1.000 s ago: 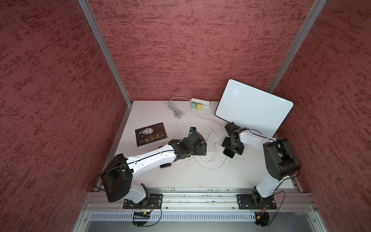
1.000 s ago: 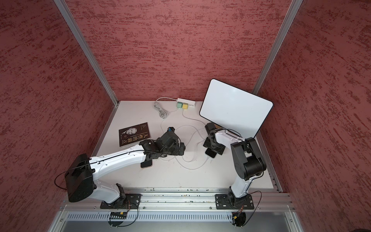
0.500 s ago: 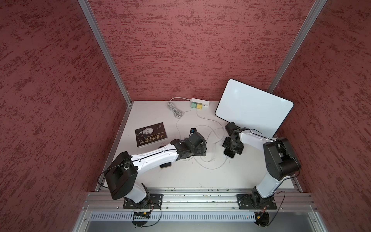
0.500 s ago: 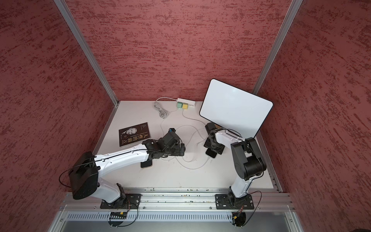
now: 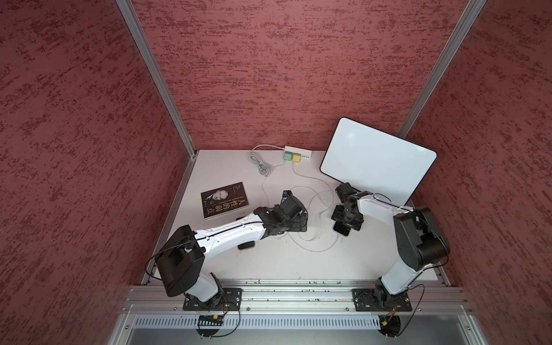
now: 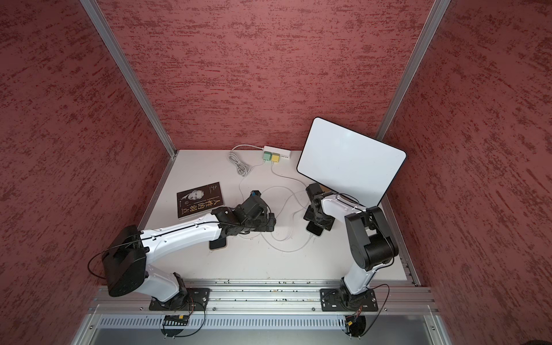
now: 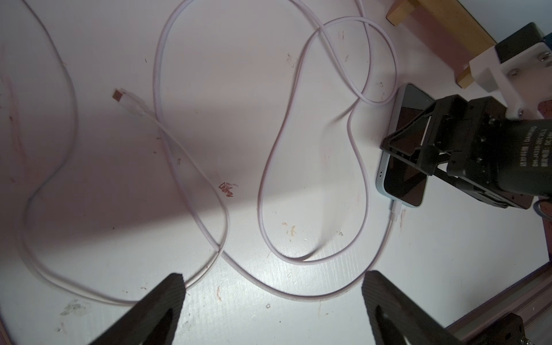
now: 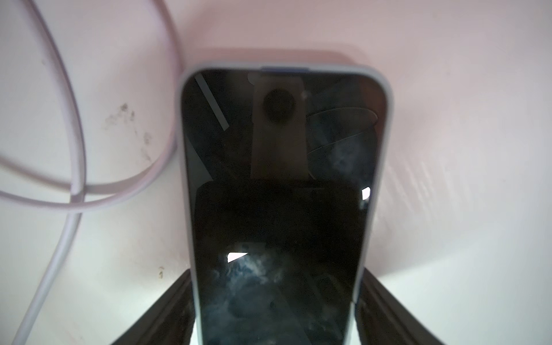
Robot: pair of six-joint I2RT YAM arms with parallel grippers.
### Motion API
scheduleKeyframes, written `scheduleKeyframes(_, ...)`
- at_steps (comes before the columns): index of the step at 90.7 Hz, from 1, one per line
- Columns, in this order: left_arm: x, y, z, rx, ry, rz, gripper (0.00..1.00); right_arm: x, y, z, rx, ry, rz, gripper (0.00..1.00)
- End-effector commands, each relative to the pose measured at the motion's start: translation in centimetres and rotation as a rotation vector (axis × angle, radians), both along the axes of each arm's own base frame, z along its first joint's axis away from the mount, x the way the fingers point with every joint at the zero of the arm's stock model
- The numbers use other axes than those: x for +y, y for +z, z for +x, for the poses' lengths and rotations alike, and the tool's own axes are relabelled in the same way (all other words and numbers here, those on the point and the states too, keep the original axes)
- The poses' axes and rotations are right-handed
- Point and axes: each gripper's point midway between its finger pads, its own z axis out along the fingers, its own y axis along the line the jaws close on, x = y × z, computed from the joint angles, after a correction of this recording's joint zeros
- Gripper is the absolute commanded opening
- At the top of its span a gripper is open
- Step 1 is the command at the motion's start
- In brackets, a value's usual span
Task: Unplug the charging cable from the phone
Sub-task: Pick up the phone at the center of the board.
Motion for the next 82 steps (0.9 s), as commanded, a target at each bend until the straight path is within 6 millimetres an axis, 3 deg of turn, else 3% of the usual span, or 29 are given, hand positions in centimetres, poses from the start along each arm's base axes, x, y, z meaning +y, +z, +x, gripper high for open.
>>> scheduleKeyframes(1, 0.0, 0.4, 0.3, -0.009, 0.010, -0.014, 0.97, -0.3, 1.3, -0.3, -0.020, -0.007, 0.013, 0.44)
scheduleKeyframes(34, 0.0, 0.9, 0.6, -0.018, 0.007, -0.028, 0.97, -0.7, 4.6, 0.0, -0.084, -0.016, 0.011, 0.42)
scheduleKeyframes(82, -1.4, 3.5, 1.7, -0.070, -0.043, -0.073, 0.93, -1.6, 12.6, 1.3, -0.252, -0.006, -0.023, 0.40)
